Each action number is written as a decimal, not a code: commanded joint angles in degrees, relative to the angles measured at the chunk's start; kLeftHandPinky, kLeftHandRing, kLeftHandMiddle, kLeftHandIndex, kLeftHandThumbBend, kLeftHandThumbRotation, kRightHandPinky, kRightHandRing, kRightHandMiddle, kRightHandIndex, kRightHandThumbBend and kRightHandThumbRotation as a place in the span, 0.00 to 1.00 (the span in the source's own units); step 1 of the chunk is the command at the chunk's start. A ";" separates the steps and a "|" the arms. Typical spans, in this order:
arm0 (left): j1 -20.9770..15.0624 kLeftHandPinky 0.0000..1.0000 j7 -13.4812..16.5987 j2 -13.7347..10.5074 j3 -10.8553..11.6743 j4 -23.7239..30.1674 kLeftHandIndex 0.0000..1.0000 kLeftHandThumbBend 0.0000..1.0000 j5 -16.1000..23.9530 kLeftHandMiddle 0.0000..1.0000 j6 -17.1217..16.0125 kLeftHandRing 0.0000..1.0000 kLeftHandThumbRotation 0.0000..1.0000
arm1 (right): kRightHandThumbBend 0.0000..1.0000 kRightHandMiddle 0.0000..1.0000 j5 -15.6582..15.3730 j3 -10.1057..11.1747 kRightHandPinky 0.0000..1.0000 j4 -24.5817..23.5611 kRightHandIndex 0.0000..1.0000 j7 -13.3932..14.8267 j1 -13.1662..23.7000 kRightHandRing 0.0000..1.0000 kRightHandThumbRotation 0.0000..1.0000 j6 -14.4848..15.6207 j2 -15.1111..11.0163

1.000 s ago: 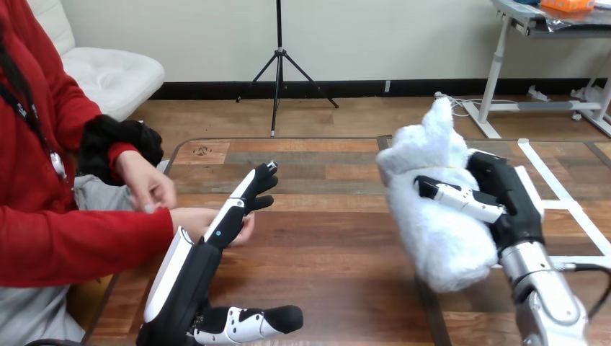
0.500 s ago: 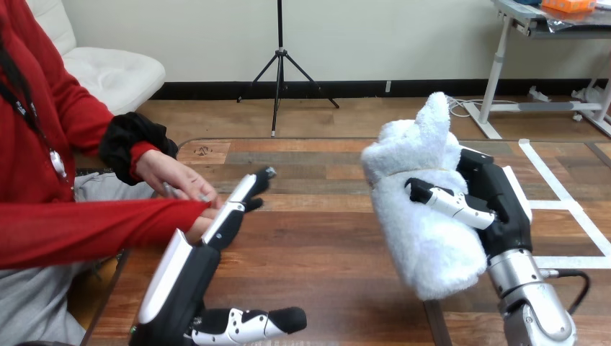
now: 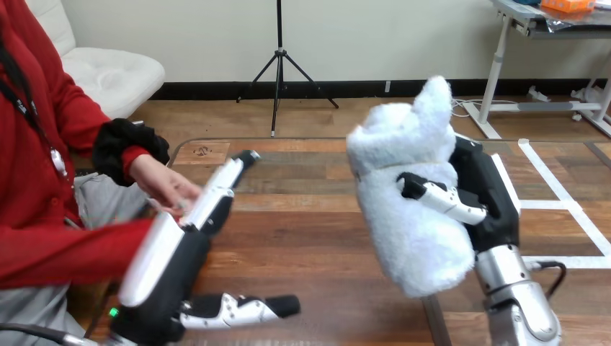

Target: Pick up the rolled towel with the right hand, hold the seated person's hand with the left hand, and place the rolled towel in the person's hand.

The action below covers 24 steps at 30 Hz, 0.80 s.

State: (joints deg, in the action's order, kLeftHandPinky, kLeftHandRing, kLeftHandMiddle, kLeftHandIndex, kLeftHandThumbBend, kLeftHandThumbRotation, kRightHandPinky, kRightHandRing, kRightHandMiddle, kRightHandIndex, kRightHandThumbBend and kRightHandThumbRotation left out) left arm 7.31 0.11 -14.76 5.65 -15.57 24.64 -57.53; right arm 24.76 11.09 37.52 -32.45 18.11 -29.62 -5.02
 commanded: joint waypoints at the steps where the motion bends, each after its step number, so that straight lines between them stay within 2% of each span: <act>1: -1.94 0.94 2.31 -2.23 1.97 3.18 1.00 1.00 1.47 1.00 1.33 0.99 0.57 | 0.53 0.17 -0.20 0.33 0.03 -4.83 0.24 0.87 1.75 0.08 0.00 -2.89 1.61; 4: -1.95 0.93 3.88 -2.84 2.67 3.85 1.00 1.00 3.60 1.00 2.26 1.00 0.58 | 0.51 0.17 -0.50 0.22 0.03 -5.54 0.23 1.27 1.36 0.08 0.00 -2.56 2.22; 15: -2.01 0.93 5.97 -4.50 2.67 4.35 1.00 1.00 4.16 1.00 4.06 1.00 0.56 | 0.48 0.16 -0.68 -0.01 0.03 -6.60 0.22 0.75 0.53 0.08 0.00 -2.47 3.49; 18: -2.18 0.92 6.84 -4.99 2.61 4.31 1.00 1.00 4.73 1.00 4.23 0.99 0.56 | 0.48 0.16 0.09 -0.08 0.03 -7.38 0.22 0.34 0.24 0.07 0.00 -1.40 3.97; 24: -2.37 0.93 7.22 -5.88 2.18 3.97 1.00 1.00 4.00 1.00 4.33 1.00 0.55 | 0.46 0.14 0.40 0.00 0.02 -7.82 0.22 0.23 -0.01 0.07 0.00 -1.32 4.56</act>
State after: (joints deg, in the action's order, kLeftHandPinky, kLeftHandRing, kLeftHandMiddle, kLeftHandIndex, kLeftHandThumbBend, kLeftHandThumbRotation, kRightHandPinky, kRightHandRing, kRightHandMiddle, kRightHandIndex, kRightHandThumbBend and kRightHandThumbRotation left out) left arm 7.32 6.05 -19.42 7.97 -13.80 28.80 -53.09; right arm 23.97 10.90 33.92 -32.08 16.82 -30.71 -1.37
